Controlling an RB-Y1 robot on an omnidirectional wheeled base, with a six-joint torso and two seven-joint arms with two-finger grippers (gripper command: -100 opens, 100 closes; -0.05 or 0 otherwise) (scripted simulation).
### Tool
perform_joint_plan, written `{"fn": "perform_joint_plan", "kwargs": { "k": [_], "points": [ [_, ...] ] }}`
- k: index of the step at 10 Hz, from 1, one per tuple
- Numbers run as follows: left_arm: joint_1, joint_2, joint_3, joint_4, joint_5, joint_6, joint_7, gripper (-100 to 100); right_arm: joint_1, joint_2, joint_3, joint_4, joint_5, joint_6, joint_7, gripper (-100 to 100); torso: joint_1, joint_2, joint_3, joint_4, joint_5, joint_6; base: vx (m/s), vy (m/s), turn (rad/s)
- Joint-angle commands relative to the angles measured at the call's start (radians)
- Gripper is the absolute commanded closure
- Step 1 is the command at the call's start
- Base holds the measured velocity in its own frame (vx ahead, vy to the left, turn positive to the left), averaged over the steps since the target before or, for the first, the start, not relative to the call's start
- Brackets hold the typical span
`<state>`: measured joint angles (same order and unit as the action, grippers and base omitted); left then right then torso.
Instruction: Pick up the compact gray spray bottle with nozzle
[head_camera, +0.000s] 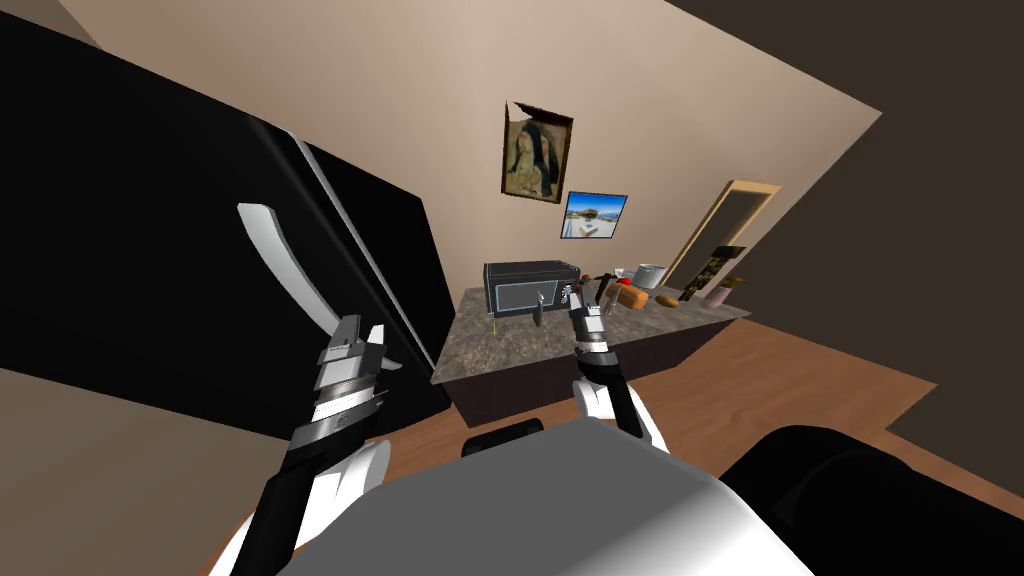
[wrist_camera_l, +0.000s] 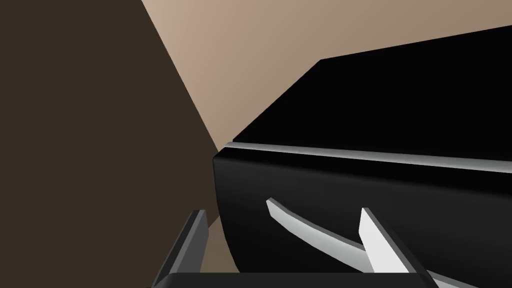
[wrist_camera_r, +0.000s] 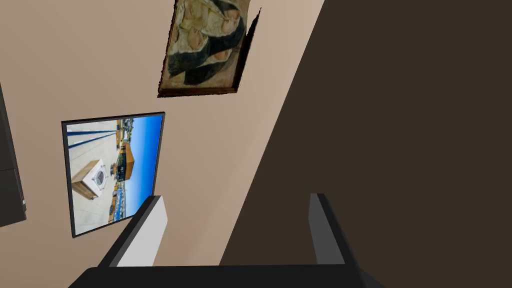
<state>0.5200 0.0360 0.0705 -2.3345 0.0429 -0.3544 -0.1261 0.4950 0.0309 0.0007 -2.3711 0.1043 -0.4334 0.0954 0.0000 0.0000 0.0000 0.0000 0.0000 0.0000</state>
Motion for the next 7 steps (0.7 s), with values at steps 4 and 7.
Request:
{"fn": "perform_joint_plan", "kwargs": {
  "k": [4, 7],
  "points": [
    [0.0, 0.0, 0.0, 0.0, 0.0, 0.0, 0.0, 0, 0.025, -0.134, -0.021, 0.037, 0.003, 0.053, 0.005, -100, 0.0, 0.003, 0.002, 0.001, 0.0, 0.0, -0.036, 0.013, 0.093],
    [0.0, 0.0, 0.0, 0.0, 0.0, 0.0, 0.0, 0, 0.056, -0.226, -0.044, 0.082, 0.006, 0.114, 0.011, -100, 0.002, 0.004, 0.002, 0.001, 0.0, 0.0, -0.068, 0.034, 0.15]
  ]
}}
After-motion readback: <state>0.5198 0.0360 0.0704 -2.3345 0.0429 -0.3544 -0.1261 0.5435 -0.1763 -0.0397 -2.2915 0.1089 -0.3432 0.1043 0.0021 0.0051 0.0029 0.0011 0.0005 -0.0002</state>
